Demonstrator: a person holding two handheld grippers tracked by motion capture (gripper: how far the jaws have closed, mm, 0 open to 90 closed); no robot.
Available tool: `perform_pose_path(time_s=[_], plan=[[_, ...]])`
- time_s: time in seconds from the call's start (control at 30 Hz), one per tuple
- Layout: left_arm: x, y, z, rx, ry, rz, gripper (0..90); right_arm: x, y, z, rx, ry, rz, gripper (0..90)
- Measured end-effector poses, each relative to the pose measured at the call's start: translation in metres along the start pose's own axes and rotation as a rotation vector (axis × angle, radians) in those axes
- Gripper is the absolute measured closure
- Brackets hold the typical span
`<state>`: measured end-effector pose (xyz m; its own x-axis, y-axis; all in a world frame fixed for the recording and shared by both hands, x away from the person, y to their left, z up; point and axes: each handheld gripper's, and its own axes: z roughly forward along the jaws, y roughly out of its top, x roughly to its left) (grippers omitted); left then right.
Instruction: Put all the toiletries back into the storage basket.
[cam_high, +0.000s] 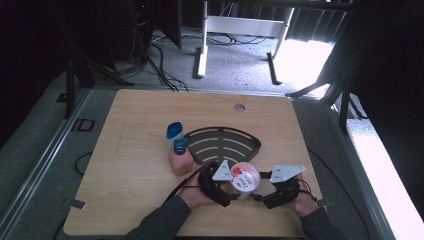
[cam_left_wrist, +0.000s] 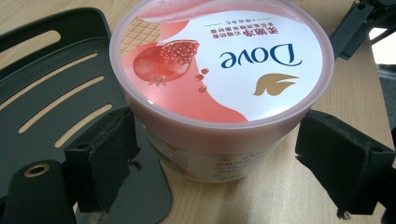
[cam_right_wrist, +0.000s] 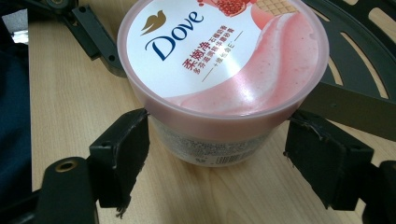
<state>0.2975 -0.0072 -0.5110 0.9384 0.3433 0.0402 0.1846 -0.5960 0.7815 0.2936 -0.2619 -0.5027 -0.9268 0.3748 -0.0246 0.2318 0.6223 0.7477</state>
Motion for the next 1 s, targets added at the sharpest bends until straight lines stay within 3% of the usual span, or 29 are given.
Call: perform_pose_path(time_s=[1.0], plan=[[0.014, 0.015, -0.006, -0.019, 0.016, -0.018, 13.3, -0.016, 0.016, -0.007, -0.018, -0.009, -0.015, 20.8]])
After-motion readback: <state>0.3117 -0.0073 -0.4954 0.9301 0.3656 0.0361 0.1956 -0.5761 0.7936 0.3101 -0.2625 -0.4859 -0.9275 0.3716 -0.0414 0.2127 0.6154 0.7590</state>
